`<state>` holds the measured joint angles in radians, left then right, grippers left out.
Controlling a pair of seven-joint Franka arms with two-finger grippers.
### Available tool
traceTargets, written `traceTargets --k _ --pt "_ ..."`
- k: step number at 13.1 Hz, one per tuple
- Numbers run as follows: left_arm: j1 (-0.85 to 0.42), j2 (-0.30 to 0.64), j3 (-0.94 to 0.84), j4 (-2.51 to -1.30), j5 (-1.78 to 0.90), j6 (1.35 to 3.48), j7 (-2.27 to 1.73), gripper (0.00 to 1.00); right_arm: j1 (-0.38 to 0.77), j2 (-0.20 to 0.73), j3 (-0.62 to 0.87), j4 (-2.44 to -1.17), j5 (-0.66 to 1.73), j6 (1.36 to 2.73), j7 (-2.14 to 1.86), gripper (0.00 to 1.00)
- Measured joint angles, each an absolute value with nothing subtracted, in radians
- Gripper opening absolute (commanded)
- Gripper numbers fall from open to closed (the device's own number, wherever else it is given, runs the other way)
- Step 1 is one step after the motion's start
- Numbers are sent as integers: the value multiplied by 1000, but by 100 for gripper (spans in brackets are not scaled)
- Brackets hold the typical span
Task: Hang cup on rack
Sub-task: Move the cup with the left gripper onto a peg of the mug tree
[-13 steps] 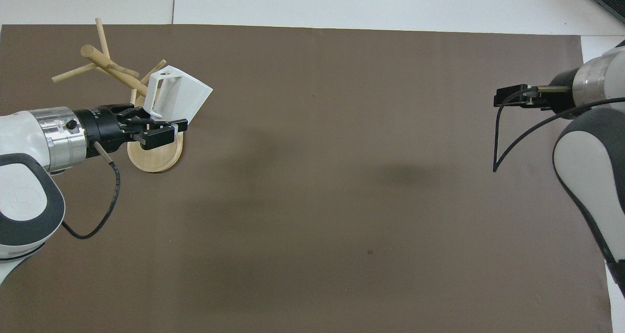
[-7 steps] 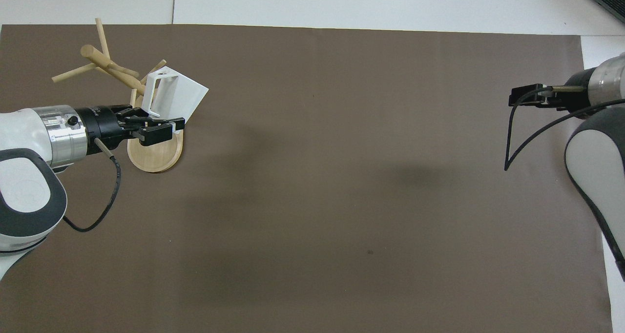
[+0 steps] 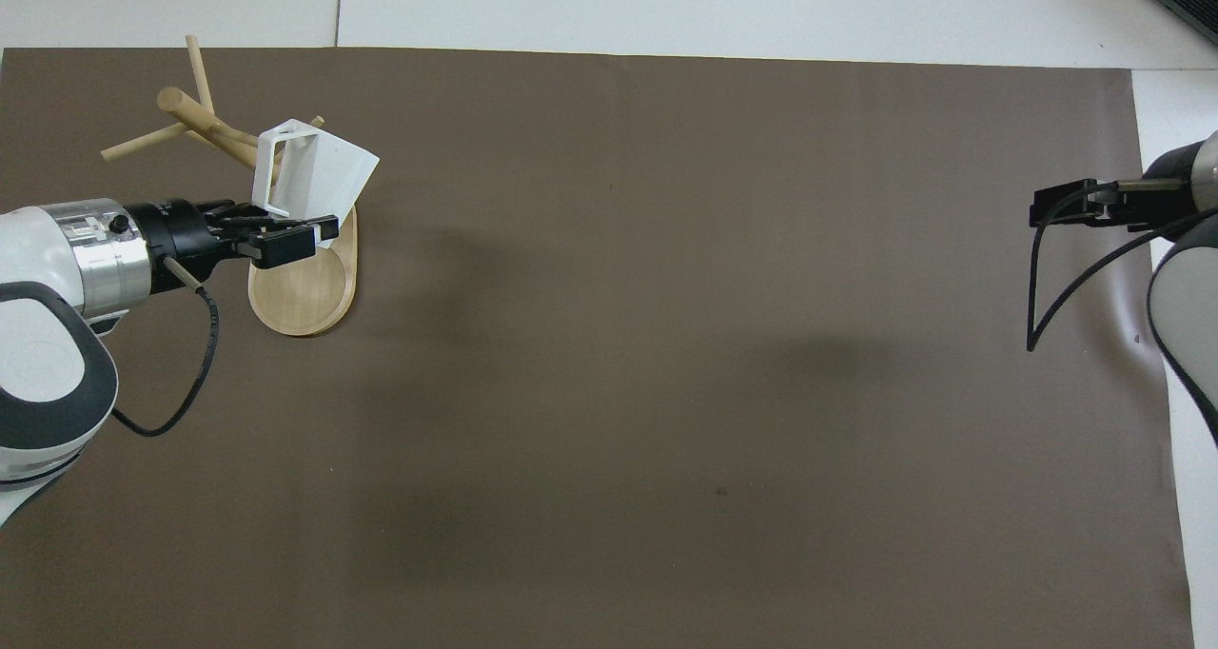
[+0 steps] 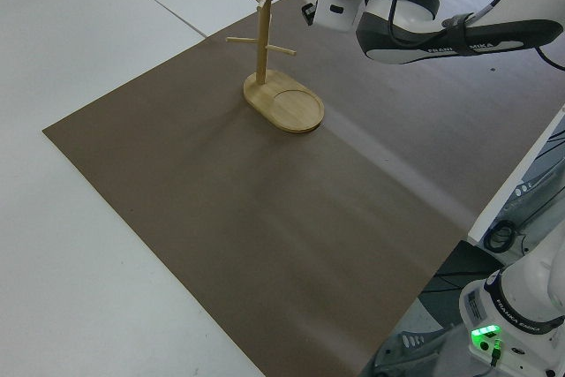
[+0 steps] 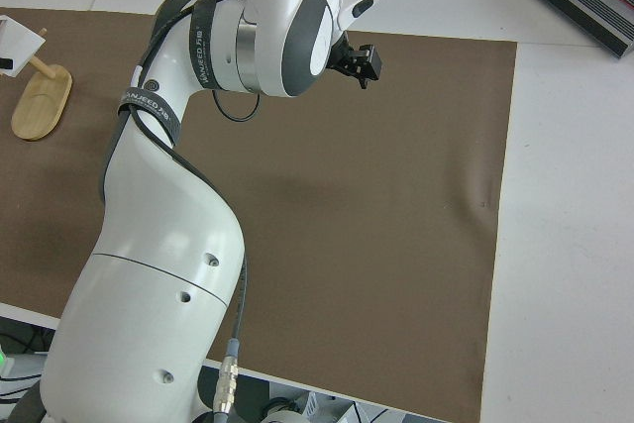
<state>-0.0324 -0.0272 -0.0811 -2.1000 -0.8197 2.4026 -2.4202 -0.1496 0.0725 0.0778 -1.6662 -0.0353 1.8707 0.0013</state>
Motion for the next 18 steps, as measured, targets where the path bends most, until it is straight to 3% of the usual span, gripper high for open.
traceTargets --k 18 --pt "11 38 -78 -2045 -785 2410 -2563 0 -150 72 65 -1643 -39 1826 1 100"
